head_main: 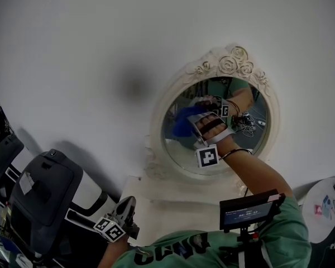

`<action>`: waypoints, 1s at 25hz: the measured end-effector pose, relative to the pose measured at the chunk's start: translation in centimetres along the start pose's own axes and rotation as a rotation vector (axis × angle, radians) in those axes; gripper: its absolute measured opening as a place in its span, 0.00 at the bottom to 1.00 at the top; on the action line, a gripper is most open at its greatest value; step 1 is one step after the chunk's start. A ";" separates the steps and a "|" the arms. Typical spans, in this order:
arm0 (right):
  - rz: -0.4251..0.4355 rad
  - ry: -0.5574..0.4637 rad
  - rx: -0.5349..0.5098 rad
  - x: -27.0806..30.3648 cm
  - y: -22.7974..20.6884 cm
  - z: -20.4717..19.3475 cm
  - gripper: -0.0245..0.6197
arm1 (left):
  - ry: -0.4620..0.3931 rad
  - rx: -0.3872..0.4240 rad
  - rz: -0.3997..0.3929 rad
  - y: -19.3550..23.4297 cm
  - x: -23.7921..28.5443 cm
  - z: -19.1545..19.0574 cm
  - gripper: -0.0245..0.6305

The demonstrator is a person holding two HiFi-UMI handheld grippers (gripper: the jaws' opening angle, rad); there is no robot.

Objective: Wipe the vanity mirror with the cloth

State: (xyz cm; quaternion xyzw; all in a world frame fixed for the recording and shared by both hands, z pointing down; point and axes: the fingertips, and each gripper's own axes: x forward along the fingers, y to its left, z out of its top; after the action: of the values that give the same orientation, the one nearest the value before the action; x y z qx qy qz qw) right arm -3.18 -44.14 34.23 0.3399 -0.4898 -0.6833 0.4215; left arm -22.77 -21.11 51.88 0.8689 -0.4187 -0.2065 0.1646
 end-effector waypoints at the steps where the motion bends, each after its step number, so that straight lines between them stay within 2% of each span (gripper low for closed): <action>1: 0.005 0.021 0.001 -1.0 0.6 -1.6 0.12 | 0.012 0.000 -0.020 -0.4 0.9 -0.3 0.04; 9: 0.076 0.286 -0.035 -11.5 5.9 -17.2 0.12 | 0.109 -0.022 -0.190 -5.1 8.2 -3.6 0.04; 14: 0.127 0.439 -0.064 -16.6 8.5 -24.8 0.12 | 0.143 -0.036 -0.248 -7.4 10.7 -5.2 0.04; 19: 0.152 0.468 -0.017 -17.1 9.0 -25.3 0.12 | 0.150 -0.041 -0.260 -8.2 11.1 -5.7 0.04; 22: 0.163 0.482 -0.015 -17.0 8.5 -24.8 0.12 | 0.138 -0.038 -0.242 -7.8 10.2 -5.3 0.04; 25: 0.139 0.413 -0.031 -15.3 7.3 -21.6 0.12 | 0.119 -0.038 -0.194 -6.4 8.6 -4.8 0.04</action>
State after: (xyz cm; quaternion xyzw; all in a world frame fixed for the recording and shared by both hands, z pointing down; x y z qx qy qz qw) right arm 23.88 -39.75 35.72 0.4315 -0.4048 -0.5759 0.5643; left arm -11.31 -23.60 51.11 0.9127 -0.3180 -0.1777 0.1850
